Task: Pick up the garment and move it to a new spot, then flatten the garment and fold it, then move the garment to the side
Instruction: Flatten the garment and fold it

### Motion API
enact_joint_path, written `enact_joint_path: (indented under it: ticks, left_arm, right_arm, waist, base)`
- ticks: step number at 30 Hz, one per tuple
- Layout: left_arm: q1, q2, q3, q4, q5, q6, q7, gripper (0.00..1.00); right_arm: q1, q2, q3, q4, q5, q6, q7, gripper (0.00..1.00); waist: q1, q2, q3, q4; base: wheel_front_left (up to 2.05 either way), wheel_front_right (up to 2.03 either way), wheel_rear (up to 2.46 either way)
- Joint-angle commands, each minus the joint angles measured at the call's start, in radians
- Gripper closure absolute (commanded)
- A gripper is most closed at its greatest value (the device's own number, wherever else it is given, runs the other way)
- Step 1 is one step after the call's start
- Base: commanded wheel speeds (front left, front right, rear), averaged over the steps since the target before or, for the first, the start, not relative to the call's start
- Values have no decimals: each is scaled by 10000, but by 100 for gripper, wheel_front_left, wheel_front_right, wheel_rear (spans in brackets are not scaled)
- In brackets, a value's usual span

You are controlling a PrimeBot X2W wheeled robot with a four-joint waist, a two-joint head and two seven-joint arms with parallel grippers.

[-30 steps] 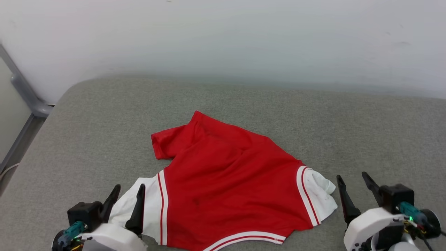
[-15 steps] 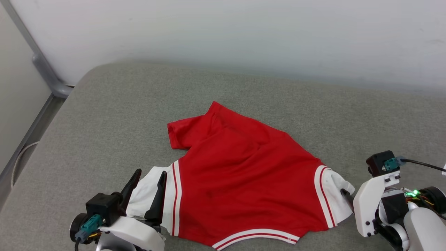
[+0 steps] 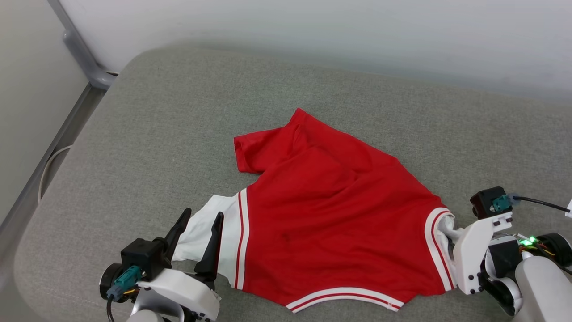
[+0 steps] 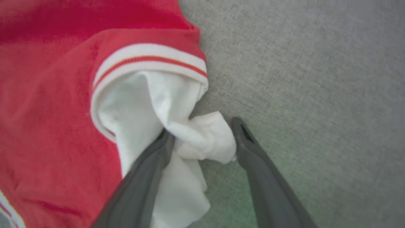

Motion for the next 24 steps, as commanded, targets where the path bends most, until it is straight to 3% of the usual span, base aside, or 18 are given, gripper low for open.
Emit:
enact_joint_path:
  ticks: [1, 10, 24]
  left_arm:
    - [-126, -22, -39, 70, 28, -39, -30, 0]
    - [-95, -49, -46, 459, -5, -89, -93, 0]
    - [-160, -214, -103, 467, 73, -174, -131, 0]
  right_arm:
    - [36, 46, 92, 227, 30, -7, -125, 100]
    - [95, -547, -164, -29, -124, -10, -808, 100]
    - [907, -3017, -1186, -1148, -820, -12, 640, 100]
  waist:
    - [-1, 0, 29, 1]
    - [-1, 0, -312, -579]
    - [-1, 0, -236, -1162]
  base:
    - [0, 0, 0]
    - [0, 0, 0]
    - [0, 0, 0]
